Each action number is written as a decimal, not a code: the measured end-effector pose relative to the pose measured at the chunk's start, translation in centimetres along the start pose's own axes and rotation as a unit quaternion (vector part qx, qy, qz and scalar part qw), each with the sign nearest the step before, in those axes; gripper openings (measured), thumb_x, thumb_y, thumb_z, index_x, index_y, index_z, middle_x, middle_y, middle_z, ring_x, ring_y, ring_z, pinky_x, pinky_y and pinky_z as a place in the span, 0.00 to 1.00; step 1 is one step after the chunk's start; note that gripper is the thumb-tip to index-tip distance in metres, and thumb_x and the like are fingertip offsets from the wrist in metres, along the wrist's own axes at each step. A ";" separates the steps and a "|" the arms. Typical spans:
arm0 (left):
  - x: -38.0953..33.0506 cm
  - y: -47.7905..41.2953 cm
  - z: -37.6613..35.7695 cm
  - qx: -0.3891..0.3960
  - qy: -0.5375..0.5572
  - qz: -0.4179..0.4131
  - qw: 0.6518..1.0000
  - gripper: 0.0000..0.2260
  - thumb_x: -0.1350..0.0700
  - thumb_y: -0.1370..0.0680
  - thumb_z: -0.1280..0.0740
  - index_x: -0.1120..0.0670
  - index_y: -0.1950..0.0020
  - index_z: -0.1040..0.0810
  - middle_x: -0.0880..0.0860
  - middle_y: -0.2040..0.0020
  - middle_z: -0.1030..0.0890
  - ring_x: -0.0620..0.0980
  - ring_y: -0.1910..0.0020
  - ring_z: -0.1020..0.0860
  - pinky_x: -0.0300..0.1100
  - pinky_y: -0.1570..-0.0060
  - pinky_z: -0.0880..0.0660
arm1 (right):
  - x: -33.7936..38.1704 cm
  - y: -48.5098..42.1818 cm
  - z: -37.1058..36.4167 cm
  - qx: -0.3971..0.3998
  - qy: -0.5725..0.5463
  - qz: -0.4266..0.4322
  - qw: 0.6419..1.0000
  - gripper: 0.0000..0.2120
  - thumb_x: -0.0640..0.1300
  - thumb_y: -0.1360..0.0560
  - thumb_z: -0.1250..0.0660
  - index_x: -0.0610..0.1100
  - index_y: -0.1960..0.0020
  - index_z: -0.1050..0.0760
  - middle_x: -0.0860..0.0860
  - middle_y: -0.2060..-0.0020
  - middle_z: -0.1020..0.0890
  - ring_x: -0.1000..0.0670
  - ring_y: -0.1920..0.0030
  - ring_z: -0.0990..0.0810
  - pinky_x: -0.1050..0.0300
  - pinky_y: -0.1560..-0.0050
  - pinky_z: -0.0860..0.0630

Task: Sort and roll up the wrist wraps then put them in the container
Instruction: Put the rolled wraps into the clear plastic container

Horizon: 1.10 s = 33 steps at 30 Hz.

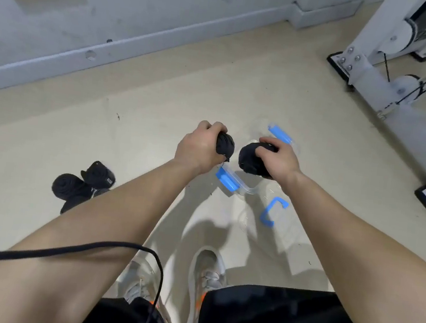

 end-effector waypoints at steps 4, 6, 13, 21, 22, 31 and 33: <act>-1.9 -3.6 -4.3 -0.013 -0.037 -0.077 0.996 0.25 0.51 0.26 0.26 0.44 0.30 0.30 0.47 0.34 0.27 0.59 0.47 0.21 0.52 0.49 0.21 | -2.0 -3.5 1.0 0.014 0.105 0.030 0.994 0.24 0.40 0.24 0.31 0.47 0.28 0.24 0.50 0.35 0.21 0.51 0.39 0.24 0.64 0.39 0.32; -2.5 -5.4 -6.2 -0.005 -0.091 -0.114 0.989 0.26 0.52 0.24 0.28 0.45 0.28 0.32 0.48 0.32 0.28 0.59 0.46 0.22 0.52 0.52 0.22 | -2.7 -5.0 0.9 0.014 0.166 0.043 0.985 0.29 0.40 0.26 0.29 0.45 0.26 0.28 0.48 0.35 0.21 0.48 0.36 0.23 0.63 0.41 0.32; -1.6 -9.2 -10.6 0.035 -0.309 -0.168 0.936 0.15 0.51 0.22 0.35 0.51 0.36 0.27 0.50 0.44 0.20 0.57 0.40 0.30 0.45 0.53 0.37 | -5.2 -7.7 -2.3 0.035 0.348 -0.011 0.937 0.27 0.53 0.30 0.29 0.48 0.33 0.28 0.51 0.47 0.19 0.46 0.45 0.20 0.49 0.44 0.22; 1.5 -9.5 -13.9 0.110 -0.342 -0.149 0.921 0.11 0.52 0.29 0.29 0.52 0.56 0.31 0.48 0.69 0.36 0.54 0.55 0.37 0.44 0.59 0.42 | -9.2 -8.4 -7.6 0.101 0.456 0.023 0.884 0.14 0.59 0.26 0.38 0.49 0.60 0.30 0.53 0.63 0.22 0.46 0.56 0.21 0.46 0.26 0.42; 1.5 -9.1 -14.0 0.094 -0.352 -0.156 0.918 0.13 0.54 0.34 0.28 0.52 0.62 0.32 0.48 0.73 0.41 0.54 0.58 0.37 0.44 0.62 0.43 | -9.4 -8.4 -8.0 0.113 0.456 0.022 0.883 0.15 0.60 0.26 0.38 0.49 0.61 0.31 0.53 0.64 0.21 0.46 0.56 0.21 0.46 0.27 0.41; 2.2 -8.5 -15.0 0.028 -0.312 -0.214 0.925 0.12 0.60 0.49 0.34 0.51 0.78 0.38 0.48 0.77 0.44 0.52 0.66 0.41 0.41 0.66 0.45 | -10.6 -8.7 -9.0 0.135 0.441 -0.014 0.887 0.21 0.67 0.25 0.43 0.49 0.54 0.26 0.54 0.61 0.18 0.48 0.49 0.21 0.43 0.24 0.48; 1.6 -8.5 -14.7 0.062 -0.278 -0.230 0.930 0.15 0.57 0.53 0.24 0.50 0.79 0.31 0.49 0.76 0.38 0.52 0.67 0.39 0.40 0.67 0.44 | -10.0 -8.5 -8.8 0.129 0.435 -0.012 0.891 0.23 0.67 0.24 0.42 0.48 0.47 0.26 0.53 0.56 0.17 0.46 0.45 0.21 0.43 0.24 0.46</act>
Point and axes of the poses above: each hand's wrist, its own y-axis away from the middle knuckle, its own z-axis out of the back of the hand, x = y × z, the point moved 5 cm from there along -y, towards the middle knuckle
